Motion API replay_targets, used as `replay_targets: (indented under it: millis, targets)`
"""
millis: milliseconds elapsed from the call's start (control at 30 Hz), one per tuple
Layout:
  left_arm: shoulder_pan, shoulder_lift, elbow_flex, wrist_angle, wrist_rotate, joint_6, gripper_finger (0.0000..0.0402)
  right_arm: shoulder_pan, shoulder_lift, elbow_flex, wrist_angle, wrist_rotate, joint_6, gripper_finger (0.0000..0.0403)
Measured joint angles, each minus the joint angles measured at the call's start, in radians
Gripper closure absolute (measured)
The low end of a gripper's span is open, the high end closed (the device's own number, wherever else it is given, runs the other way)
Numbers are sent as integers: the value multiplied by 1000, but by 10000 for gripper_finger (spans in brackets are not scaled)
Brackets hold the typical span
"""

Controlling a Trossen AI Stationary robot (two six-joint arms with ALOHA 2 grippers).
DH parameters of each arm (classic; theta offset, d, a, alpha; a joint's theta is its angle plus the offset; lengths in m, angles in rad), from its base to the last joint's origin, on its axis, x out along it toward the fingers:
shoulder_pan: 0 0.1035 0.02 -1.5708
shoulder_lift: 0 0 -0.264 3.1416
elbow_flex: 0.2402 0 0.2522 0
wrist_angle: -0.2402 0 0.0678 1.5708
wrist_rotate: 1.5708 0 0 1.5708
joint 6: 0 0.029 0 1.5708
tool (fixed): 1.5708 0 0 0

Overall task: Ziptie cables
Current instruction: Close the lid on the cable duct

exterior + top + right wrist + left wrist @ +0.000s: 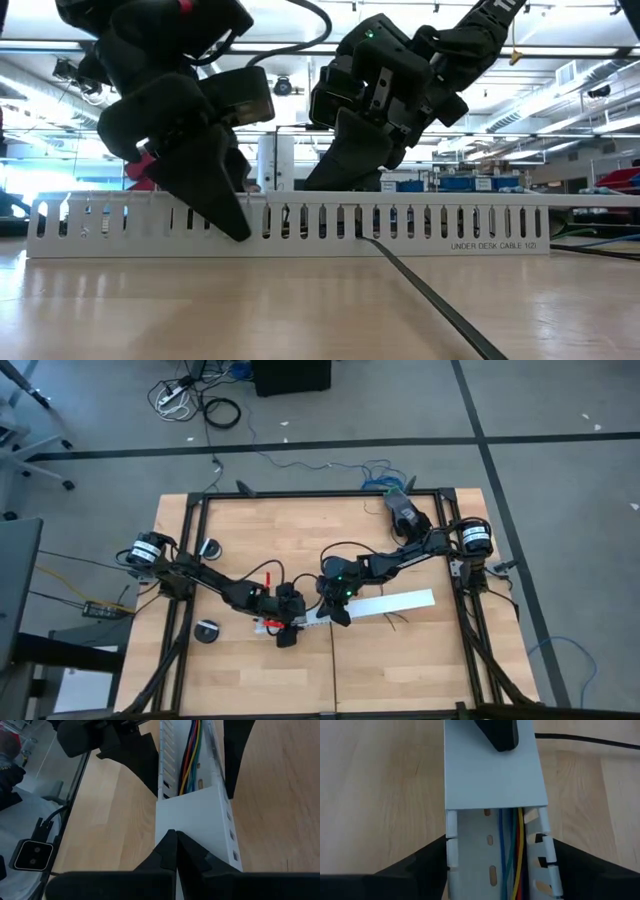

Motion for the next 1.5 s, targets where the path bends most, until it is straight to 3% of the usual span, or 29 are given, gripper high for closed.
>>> replay_targets:
  millis: [300, 567, 867, 1500]
  targets:
    - [-1, 0, 0, 6, -16, -5, 168, -1, 0, 0, 0, -1, 0, 402]
    - [-1, 0, 0, 11, -16, 0, 160, -10, 4, 0, 5, -12, 0, 402]
    - [-2, 0, 0, 13, -28, 18, 159, -34, 61, 25, 48, -112, 1, 402]
    - [-15, 0, 0, 20, -68, 50, 183, -64, 67, 26, 82, -124, 1, 403]
